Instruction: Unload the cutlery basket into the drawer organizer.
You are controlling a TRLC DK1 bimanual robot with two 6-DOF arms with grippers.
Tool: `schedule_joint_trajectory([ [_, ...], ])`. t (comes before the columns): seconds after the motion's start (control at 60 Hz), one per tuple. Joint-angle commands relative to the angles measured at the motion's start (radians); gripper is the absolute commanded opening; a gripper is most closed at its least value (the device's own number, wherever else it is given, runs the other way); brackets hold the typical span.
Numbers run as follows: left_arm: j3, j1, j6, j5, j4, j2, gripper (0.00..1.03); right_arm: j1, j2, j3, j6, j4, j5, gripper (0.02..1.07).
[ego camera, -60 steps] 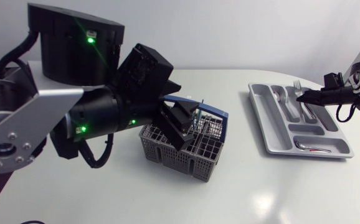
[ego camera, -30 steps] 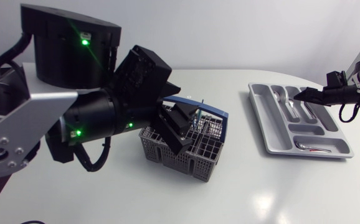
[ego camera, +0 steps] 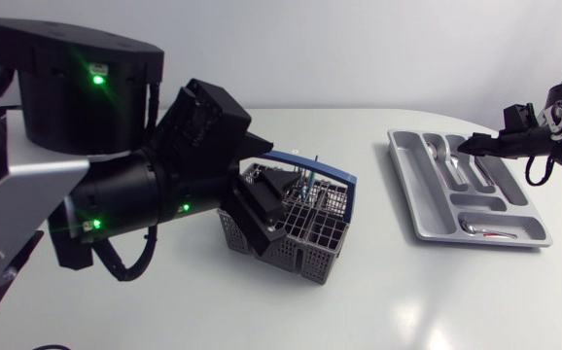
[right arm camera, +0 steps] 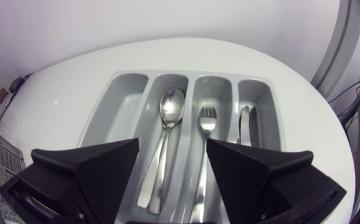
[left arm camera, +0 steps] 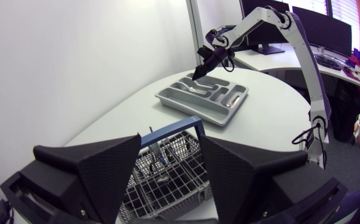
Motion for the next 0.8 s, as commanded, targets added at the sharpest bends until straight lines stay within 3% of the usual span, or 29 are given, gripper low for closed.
schedule_joint_trajectory([
  [0.0, -0.027, -0.005, 0.001, 0.006, -0.006, -0.025, 0.75, 0.013, 0.023, -0.001, -0.008, 0.014, 0.024, 0.63],
  [0.117, -0.044, -0.007, -0.001, 0.004, -0.007, -0.039, 0.75, 0.026, 0.046, 0.014, -0.014, 0.023, 0.070, 0.52],
  [0.783, -0.075, -0.011, -0.002, 0.004, -0.015, -0.073, 0.75, 0.030, 0.249, 0.173, -0.017, 0.003, 0.186, 0.52],
])
